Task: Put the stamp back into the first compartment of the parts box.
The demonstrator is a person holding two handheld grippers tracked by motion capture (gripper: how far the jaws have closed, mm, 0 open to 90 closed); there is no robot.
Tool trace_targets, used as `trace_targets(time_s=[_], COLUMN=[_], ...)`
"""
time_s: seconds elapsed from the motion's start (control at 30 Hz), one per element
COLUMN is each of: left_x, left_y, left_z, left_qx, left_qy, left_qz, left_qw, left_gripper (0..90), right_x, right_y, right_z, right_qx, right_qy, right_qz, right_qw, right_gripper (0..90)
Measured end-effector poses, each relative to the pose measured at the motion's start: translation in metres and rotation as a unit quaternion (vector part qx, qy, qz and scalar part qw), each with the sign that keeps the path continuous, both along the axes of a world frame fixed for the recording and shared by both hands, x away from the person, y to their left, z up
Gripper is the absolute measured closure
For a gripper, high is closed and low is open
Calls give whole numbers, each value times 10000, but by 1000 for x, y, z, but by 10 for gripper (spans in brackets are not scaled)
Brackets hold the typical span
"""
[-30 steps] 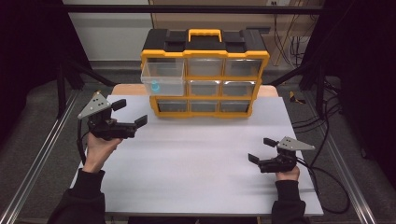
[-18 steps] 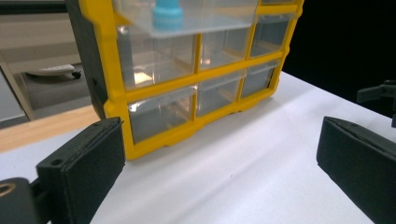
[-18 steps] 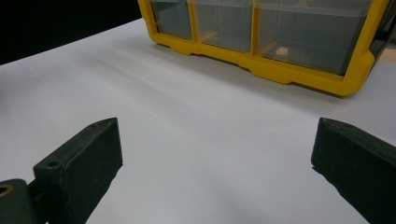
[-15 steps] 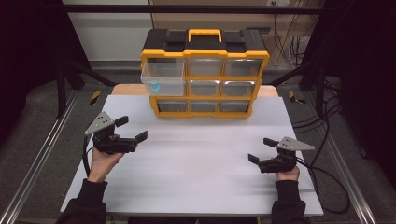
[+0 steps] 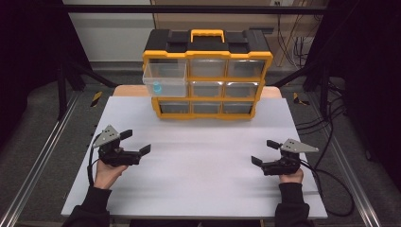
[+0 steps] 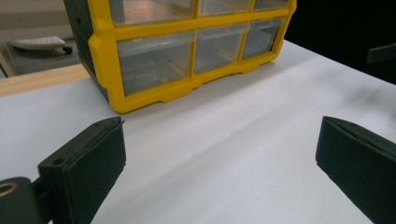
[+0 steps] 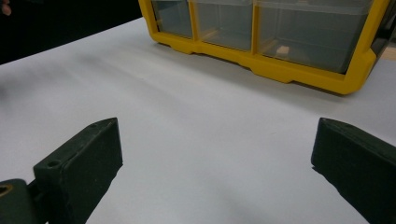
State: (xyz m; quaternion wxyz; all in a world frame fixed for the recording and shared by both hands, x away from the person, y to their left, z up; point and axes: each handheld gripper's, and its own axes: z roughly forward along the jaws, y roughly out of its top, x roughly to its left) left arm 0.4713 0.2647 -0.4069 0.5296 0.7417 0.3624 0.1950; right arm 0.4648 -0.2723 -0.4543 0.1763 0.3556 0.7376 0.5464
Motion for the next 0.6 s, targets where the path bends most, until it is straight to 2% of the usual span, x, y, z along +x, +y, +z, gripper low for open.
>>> trace_targets(time_s=[0.4,0.47,0.6], left_x=[-4,-3,-2], left_y=[11,13,14], left_z=[-21,-23,-25], left_qx=[102,58,125], left_qy=[69,86,138], left_qz=[77,79,82], left_qw=[9999,9999,9998], left_gripper=[21,23,23], right_x=[0,1,1], right_y=[-2,-1,-1], right_z=[-3,-3,-4], right_qx=[18,-5,-28], right_qy=[64,75,85], right_qz=[-7,-1,12], right_qw=[10000,10000,10000], right_gripper=[25,25,25])
